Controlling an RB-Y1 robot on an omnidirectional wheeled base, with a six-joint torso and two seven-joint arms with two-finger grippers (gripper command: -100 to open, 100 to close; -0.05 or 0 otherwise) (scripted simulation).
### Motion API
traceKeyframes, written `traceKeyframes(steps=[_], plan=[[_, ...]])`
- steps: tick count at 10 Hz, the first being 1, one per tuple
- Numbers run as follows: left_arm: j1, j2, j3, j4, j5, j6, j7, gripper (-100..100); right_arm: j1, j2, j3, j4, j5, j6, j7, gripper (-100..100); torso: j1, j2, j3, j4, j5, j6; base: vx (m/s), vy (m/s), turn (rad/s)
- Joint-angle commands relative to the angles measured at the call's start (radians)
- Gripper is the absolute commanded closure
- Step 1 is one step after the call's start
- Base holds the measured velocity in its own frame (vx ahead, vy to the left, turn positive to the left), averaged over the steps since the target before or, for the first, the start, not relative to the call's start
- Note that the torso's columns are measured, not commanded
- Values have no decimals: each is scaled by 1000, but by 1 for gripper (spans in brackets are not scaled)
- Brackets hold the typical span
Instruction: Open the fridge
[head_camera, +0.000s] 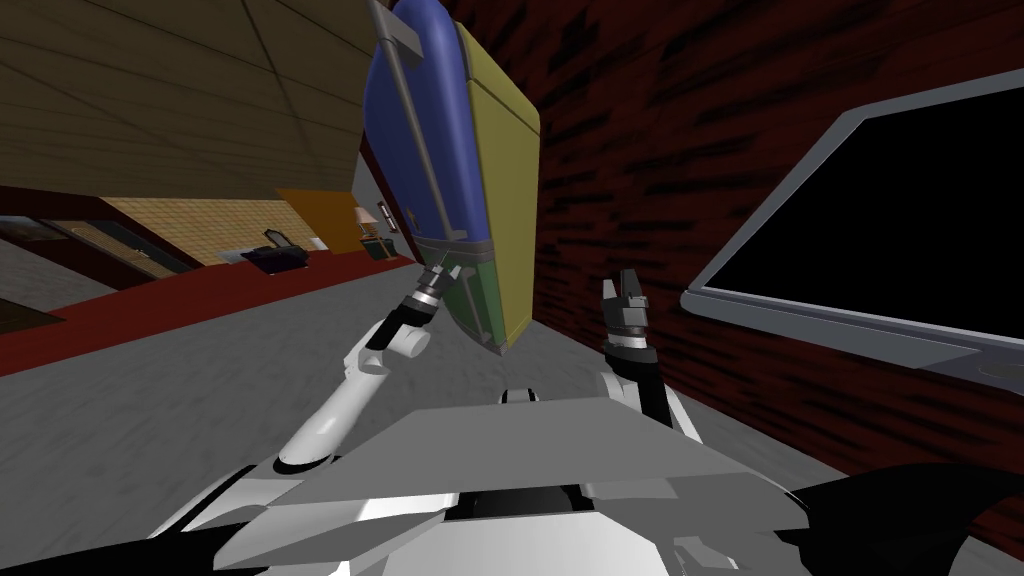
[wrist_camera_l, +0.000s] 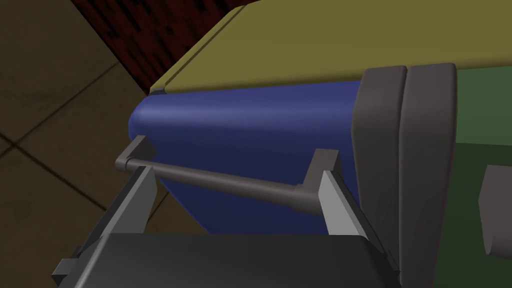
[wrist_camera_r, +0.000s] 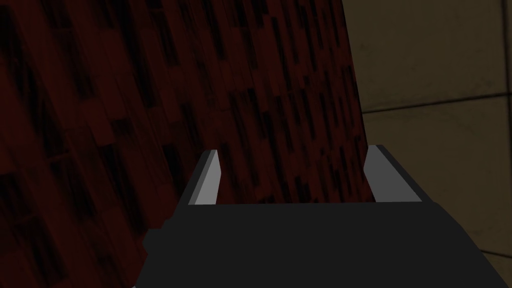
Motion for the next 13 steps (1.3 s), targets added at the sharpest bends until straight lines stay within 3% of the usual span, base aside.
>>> traceKeyframes(steps=[1, 6, 13], plan=[[-77, 82, -22, 39, 61, 65, -4, -100, 0, 0, 0, 0, 0, 0, 0, 0, 0, 0, 0, 0, 0, 0, 64, 28, -25], [-199, 242, -62, 93, 158, 188, -37, -100, 0, 0, 0, 0, 0, 0, 0, 0, 0, 0, 0, 0, 0, 0, 73, 31, -18], [-318, 449, -110, 143, 261, 337, -112, -100, 0, 0, 0, 0, 0, 0, 0, 0, 0, 1, 0, 0, 0, 0, 68, 23, -11]])
